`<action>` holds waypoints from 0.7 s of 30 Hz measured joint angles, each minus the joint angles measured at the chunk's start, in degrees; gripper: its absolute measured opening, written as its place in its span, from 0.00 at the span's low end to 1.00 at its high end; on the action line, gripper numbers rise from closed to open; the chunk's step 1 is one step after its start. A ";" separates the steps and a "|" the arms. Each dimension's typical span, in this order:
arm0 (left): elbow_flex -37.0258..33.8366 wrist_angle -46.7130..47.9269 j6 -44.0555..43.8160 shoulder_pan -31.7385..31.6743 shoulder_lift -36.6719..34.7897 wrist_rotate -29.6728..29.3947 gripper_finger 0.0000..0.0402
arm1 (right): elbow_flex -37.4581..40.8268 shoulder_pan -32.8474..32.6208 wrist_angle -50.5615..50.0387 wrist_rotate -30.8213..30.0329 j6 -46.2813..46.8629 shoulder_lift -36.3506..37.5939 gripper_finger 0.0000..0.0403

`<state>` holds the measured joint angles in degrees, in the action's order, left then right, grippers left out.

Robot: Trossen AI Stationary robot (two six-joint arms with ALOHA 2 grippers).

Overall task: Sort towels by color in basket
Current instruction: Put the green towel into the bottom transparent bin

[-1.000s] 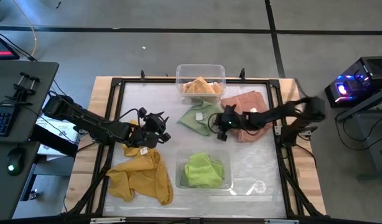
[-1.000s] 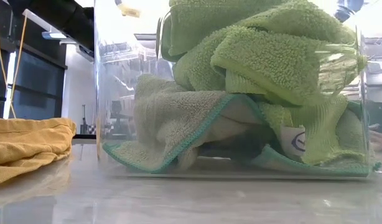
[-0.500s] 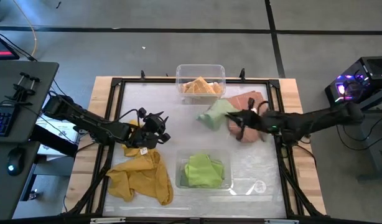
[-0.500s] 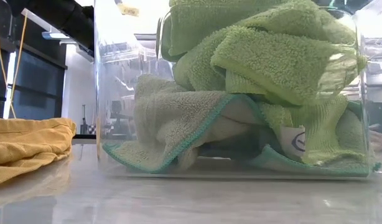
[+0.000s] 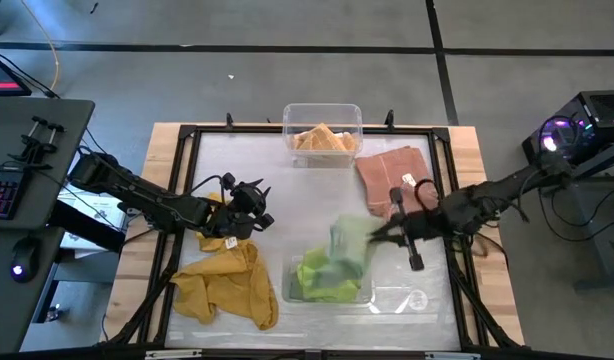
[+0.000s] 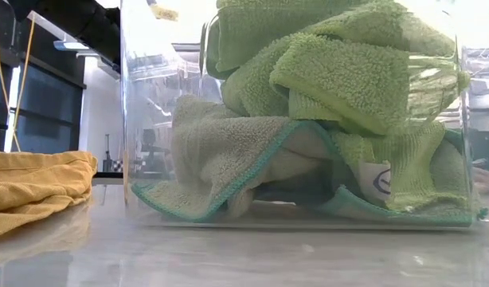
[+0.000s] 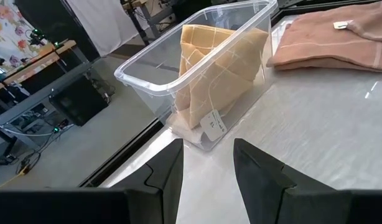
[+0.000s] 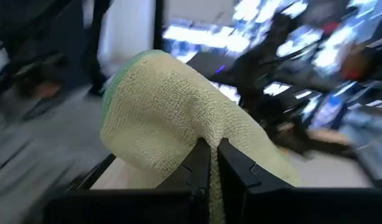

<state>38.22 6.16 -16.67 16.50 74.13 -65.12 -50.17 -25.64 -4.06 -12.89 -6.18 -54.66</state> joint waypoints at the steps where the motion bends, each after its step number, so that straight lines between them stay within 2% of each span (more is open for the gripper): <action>1: 0.00 -0.04 0.00 -0.06 0.00 -0.02 0.32 | -2.38 -0.32 -3.38 0.61 0.63 -1.61 0.02; 5: 0.00 -0.06 -0.36 -0.06 0.00 0.00 0.32 | -12.19 0.45 -15.53 0.94 4.14 -10.09 0.02; 10: 0.00 -0.15 -1.10 -0.06 0.00 0.00 0.32 | -22.75 2.10 -26.97 7.75 5.57 -23.24 0.02; 15: 0.00 -0.19 -1.11 0.11 0.00 0.00 0.32 | -31.32 3.29 -36.77 10.59 4.65 -34.58 0.02; 18: 0.00 -0.18 -1.10 0.43 0.00 0.00 0.32 | -33.73 3.88 -38.47 10.73 2.74 -39.72 0.04; 21: 0.00 -0.25 -0.29 0.60 0.00 0.33 0.32 | -33.99 4.57 -37.94 11.41 4.64 -43.94 0.09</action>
<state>38.22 5.92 -16.96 17.10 74.13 -64.80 -84.16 -21.07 -42.00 -1.48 -1.54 -98.59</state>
